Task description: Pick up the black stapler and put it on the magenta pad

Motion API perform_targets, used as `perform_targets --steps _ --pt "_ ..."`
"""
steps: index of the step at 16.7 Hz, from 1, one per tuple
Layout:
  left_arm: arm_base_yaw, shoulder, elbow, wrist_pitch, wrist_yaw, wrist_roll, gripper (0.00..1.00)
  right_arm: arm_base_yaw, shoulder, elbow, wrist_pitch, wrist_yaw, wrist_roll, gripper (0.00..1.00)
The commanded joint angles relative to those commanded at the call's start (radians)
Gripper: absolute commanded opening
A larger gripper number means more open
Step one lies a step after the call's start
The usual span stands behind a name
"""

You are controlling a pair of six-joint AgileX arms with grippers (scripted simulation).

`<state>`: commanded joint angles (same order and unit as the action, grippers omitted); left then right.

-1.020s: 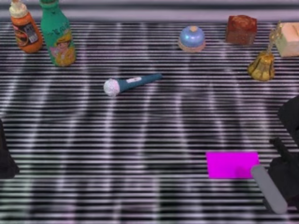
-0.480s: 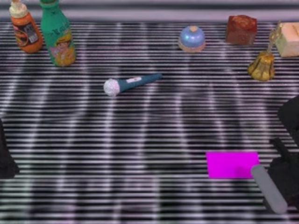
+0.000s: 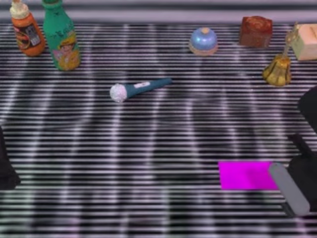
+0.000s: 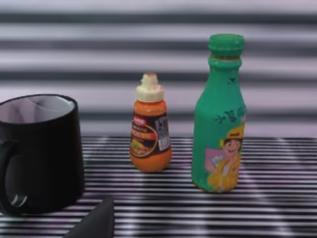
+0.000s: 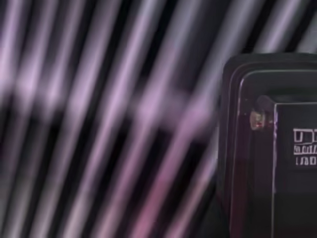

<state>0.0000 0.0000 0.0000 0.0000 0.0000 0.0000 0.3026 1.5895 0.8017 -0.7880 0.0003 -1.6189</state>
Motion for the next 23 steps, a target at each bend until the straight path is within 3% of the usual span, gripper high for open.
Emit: perform_targets --steps 6,13,23 --pt "0.0 0.0 0.0 0.0 0.0 0.0 1.0 0.002 -0.118 0.143 -0.27 0.0 0.002 0.0" --pt "0.0 0.0 0.0 0.0 0.0 0.0 1.0 0.007 -0.121 0.168 -0.289 -0.002 0.02 0.0" --pt "0.0 0.0 0.0 0.0 0.0 0.0 1.0 0.143 0.115 0.48 -0.281 -0.04 0.484 0.0"
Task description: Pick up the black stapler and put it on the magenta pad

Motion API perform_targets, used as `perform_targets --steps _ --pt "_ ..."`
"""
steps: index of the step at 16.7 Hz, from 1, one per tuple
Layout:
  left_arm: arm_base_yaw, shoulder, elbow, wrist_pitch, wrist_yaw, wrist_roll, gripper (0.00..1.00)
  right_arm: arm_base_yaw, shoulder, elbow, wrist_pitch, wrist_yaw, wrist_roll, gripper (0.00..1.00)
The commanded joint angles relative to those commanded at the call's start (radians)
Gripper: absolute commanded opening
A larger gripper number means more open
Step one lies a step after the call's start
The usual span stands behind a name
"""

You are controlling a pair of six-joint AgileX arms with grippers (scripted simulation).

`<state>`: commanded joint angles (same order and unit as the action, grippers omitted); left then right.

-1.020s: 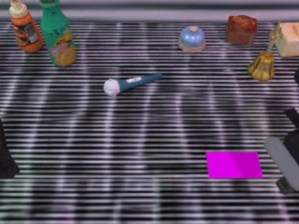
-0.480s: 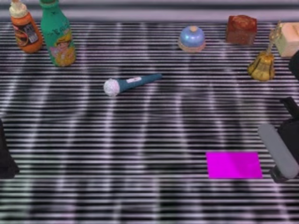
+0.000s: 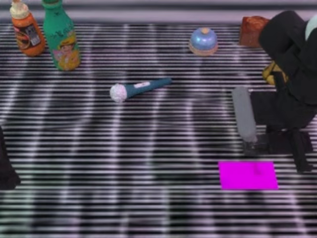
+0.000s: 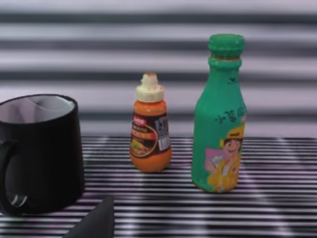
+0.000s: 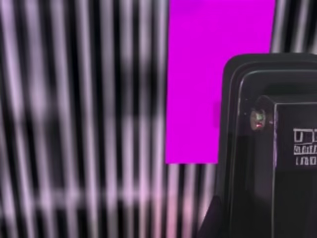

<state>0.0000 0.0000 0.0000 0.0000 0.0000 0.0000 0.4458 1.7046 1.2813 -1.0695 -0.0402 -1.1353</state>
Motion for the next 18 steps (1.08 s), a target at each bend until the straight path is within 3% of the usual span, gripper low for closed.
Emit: perform_targets --steps 7,15,18 --pt "0.0 0.0 0.0 0.0 0.0 0.0 1.0 0.008 0.021 0.013 0.016 -0.001 0.026 0.0" --pt "0.0 0.0 0.0 0.0 0.0 0.0 1.0 0.021 0.157 -0.162 0.334 -0.001 0.04 0.0" --pt "0.0 0.0 0.0 0.0 0.0 0.0 1.0 0.024 0.182 -0.193 0.384 -0.001 0.042 0.0"
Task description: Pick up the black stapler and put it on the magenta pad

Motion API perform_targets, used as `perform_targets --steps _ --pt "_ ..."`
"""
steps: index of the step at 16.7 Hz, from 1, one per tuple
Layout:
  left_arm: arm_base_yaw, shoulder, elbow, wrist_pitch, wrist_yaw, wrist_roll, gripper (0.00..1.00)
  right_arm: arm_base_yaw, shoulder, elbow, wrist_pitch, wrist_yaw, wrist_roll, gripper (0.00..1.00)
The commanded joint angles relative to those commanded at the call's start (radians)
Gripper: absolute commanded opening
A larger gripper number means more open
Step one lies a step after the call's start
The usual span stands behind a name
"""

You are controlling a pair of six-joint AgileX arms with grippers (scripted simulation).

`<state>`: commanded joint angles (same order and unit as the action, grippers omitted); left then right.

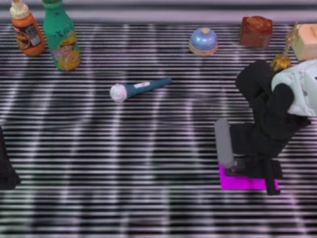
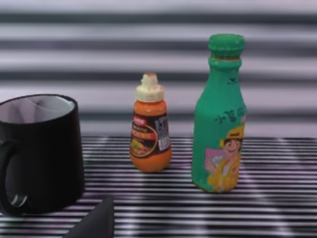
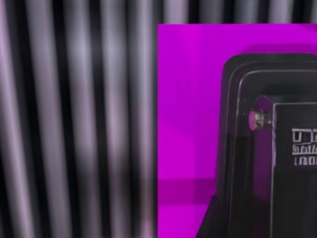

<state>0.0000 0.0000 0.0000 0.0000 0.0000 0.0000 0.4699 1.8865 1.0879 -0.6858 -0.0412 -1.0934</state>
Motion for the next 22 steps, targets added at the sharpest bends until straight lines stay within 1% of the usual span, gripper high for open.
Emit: perform_targets --steps 3,16,17,22 --pt "0.0 0.0 0.0 0.0 0.0 0.0 1.0 0.0 0.0 0.0 0.0 0.0 0.0 0.0" --pt "0.0 0.0 0.0 0.0 0.0 0.0 1.0 0.0 0.0 0.0 0.0 0.0 0.0 0.98" --pt "0.0 0.0 0.0 0.0 0.0 0.0 1.0 0.0 0.0 0.0 0.0 0.0 0.0 1.0" --pt "0.0 0.0 0.0 0.0 0.0 0.0 1.0 0.0 0.0 0.0 0.0 0.0 0.0 1.0"
